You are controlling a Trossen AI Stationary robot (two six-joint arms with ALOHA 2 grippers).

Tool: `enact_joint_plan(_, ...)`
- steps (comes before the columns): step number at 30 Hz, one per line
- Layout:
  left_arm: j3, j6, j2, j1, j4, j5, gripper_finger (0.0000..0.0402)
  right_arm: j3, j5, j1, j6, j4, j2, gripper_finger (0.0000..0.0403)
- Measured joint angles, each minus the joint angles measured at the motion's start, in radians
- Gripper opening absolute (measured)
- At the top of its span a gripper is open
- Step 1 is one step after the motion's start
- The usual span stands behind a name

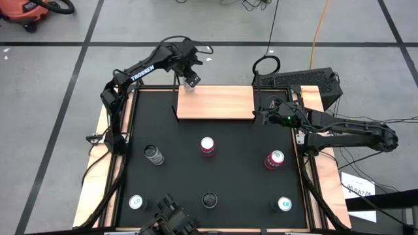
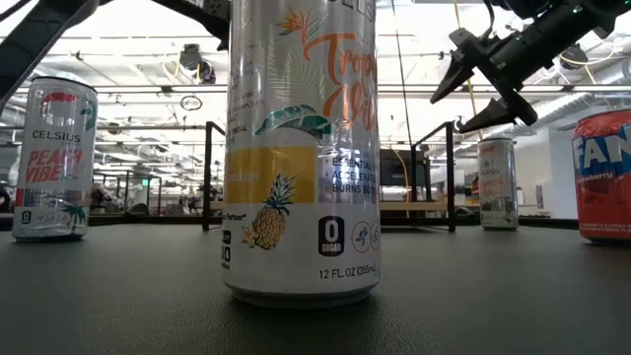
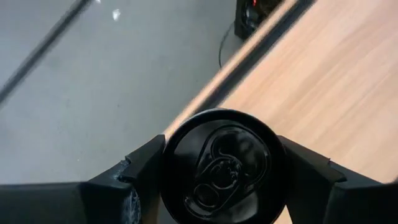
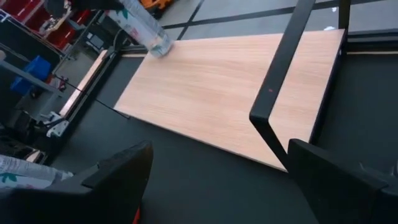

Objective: Place canned beverage on shelf
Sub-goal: Put the top white pink soda can on the shelf, then put the white pink soda can aligned with the other white pink soda can on the shelf

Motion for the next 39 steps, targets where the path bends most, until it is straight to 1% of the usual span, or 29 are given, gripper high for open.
enact_joint_plan(10, -0.001, -0.003, -0.007, -0.003, -0.014, 0.003, 0.0242, 0.000, 0.000, 0.000, -0.002, -0.020, 0.000, 0.0364)
enact_joint_plan(17, -0.001, -0.033, -0.007, 0.002, -0.014, 0.003, 0.0245, 0.000, 0.003, 0.000, -0.001, -0.020, 0.000, 0.0364)
enact_joint_plan(20, -0.002, -0.051, -0.007, 0.004, -0.015, 0.003, 0.0265, 0.000, 0.003, 0.000, -0.003, -0.018, 0.000, 0.0364)
enact_joint_plan(26, -0.002, -0.050, -0.010, 0.004, -0.019, 0.003, 0.0336, 0.000, 0.005, 0.000, -0.007, -0.016, 0.000, 0.0364)
enact_joint_plan(29, 0.004, -0.049, -0.013, 0.004, -0.026, 0.002, 0.0364, 0.000, 0.006, 0.000, -0.007, -0.013, 0.000, 0.0364)
enact_joint_plan(32, 0.037, -0.044, -0.013, 0.002, -0.071, 0.001, 0.0378, 0.000, 0.006, 0.000, -0.004, -0.005, 0.000, 0.0364)
enact_joint_plan(35, 0.079, -0.029, -0.030, 0.001, -0.116, 0.000, 0.0381, 0.000, 0.006, 0.000, 0.001, 0.007, 0.000, 0.0364)
enact_joint_plan(39, 0.111, -0.026, -0.114, -0.008, -0.120, -0.002, 0.0381, 0.000, 0.006, 0.000, 0.009, 0.059, 0.000, 0.0364)
